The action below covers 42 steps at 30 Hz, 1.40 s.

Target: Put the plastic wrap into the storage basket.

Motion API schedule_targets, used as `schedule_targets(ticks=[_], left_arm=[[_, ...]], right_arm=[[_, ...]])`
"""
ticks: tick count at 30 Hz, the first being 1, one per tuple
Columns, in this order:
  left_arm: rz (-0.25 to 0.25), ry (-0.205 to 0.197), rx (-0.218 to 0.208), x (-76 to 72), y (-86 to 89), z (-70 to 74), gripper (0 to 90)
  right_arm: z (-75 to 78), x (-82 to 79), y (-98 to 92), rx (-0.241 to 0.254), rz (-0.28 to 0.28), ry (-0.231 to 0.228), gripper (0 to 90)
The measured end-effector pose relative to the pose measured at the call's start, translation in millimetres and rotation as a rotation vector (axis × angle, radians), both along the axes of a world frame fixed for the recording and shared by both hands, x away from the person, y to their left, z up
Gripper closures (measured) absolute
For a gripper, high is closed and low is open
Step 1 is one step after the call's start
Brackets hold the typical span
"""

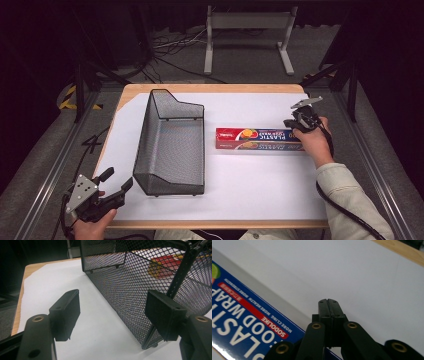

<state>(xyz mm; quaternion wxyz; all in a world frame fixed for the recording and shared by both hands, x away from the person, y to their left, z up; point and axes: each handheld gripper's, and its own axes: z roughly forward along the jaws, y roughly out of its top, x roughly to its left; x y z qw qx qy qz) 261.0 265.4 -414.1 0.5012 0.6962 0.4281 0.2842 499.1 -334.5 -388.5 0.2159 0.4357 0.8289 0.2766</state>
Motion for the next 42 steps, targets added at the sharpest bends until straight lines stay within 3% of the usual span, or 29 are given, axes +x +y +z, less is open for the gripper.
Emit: schedule_targets(ticks=[7,16,25,30,37,40,42], left_arm=[[-0.002,0.002,0.001,0.2,-0.4,-0.2,29.1],[-0.004,-0.002,0.004,-0.4,0.1,0.2,29.1],[-0.002,0.000,0.005,0.2,-0.7,0.4,29.1],[-0.002,-0.002,0.002,0.7,-1.3,0.5,29.1],[-0.006,0.002,0.009,1.4,-1.7,0.6,29.0],[-0.004,0.001,0.006,1.2,-1.8,0.7,29.1],[-0.002,0.002,0.005,1.2,-1.6,0.6,29.0]], right_arm=[[-8.3,8.4,-7.6,-0.018,-0.037,0.091,90.0],[-4.8,2.5,-8.4,-0.019,-0.034,0.145,90.0],[-4.0,-25.2,-8.5,-0.019,0.002,0.173,90.0],[-2.7,-47.3,-5.3,-0.046,0.051,0.181,90.0],[-2.5,-69.9,-1.5,-0.032,0.101,0.203,90.0],[-3.9,-80.5,2.8,-0.020,0.133,0.238,90.0],[-3.8,-82.8,3.1,-0.021,0.142,0.228,90.0]])
